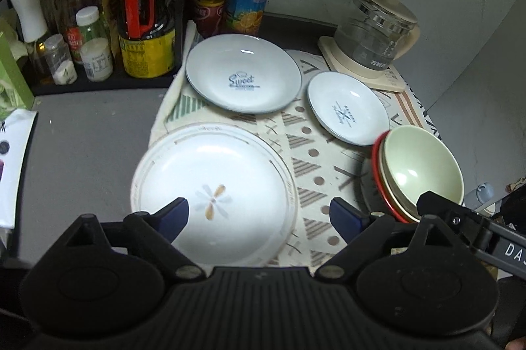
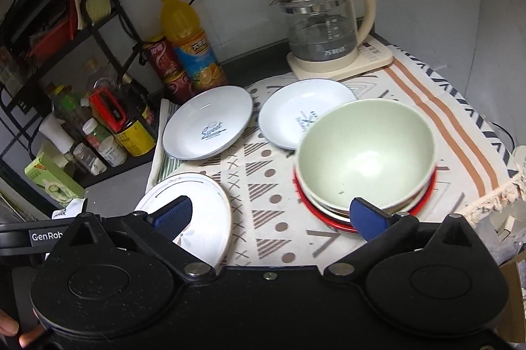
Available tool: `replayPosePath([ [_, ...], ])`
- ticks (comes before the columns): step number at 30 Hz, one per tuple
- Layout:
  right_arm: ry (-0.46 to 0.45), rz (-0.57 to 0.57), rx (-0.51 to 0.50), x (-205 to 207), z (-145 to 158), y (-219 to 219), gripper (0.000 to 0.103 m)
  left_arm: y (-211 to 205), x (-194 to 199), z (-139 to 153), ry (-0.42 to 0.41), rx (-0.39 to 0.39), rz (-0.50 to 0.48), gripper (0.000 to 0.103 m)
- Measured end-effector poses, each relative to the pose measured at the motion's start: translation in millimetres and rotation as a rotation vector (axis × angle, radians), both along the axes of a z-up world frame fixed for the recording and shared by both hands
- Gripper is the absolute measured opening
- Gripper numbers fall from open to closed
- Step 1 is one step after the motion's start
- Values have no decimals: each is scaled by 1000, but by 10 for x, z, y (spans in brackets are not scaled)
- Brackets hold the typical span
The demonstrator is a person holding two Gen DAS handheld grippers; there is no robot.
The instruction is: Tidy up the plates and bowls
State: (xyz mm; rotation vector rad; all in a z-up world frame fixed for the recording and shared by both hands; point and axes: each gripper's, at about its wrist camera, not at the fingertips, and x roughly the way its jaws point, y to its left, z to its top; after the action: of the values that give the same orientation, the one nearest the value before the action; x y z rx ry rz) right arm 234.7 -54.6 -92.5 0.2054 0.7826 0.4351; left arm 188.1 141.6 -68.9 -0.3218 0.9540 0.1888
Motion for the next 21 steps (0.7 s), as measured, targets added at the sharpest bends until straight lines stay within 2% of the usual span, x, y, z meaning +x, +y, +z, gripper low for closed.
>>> replayPosePath([
  [9,-35,-6,-35,188,-38,512,103,534,234,-110,9,-5,-14,92],
  [13,-24,-31,-43,332,-101,664,103,751,381,-185,16,-27,-2,92],
  [17,-4,-47,-47,494,-172,798,103,899,584,-254,-4,-12,-14,92],
  [21,8,-77,-65,682,-264,915,102,1033,782,-353,-9,-43,-9,91],
])
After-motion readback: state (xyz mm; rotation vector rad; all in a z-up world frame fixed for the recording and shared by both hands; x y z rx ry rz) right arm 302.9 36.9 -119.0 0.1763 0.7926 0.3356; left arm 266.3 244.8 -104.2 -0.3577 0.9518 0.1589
